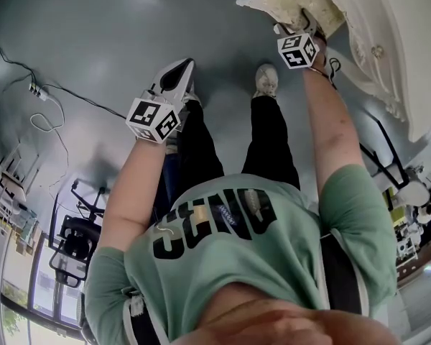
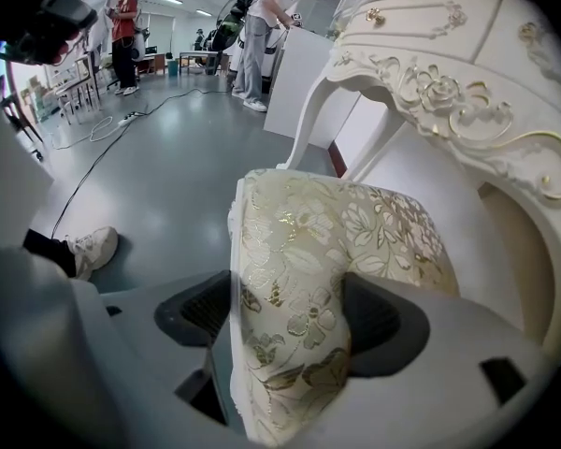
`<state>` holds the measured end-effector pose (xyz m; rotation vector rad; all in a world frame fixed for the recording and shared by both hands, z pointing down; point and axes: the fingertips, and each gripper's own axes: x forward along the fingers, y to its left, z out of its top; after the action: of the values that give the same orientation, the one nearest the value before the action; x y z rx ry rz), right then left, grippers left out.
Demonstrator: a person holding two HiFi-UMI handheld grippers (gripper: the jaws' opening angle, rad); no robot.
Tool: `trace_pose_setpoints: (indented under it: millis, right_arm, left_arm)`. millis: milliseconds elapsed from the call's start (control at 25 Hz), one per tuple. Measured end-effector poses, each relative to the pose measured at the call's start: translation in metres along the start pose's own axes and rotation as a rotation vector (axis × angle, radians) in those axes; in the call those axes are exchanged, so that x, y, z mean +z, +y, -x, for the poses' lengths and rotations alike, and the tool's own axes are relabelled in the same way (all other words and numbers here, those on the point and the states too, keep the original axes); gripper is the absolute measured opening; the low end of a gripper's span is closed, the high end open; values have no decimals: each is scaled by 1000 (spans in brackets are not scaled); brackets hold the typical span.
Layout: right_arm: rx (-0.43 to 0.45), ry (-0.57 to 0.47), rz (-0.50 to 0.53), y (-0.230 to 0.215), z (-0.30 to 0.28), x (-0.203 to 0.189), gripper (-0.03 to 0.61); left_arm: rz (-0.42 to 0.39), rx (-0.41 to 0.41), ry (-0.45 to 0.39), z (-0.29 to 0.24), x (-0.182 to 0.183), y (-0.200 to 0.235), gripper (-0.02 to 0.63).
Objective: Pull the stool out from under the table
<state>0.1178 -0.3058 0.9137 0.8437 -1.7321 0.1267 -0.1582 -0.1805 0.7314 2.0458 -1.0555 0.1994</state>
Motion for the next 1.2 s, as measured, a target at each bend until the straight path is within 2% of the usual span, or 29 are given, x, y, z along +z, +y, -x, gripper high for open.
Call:
trace_pose_setpoints:
  millis: [320, 1200]
  right_arm:
    - [25, -11, 5, 38, 9, 4, 367]
    - [22, -2, 20, 113, 32, 20, 365]
  left_arm:
    - [-2, 0, -7, 13, -4, 1, 8]
    - [7, 35, -55, 79, -18, 15, 8]
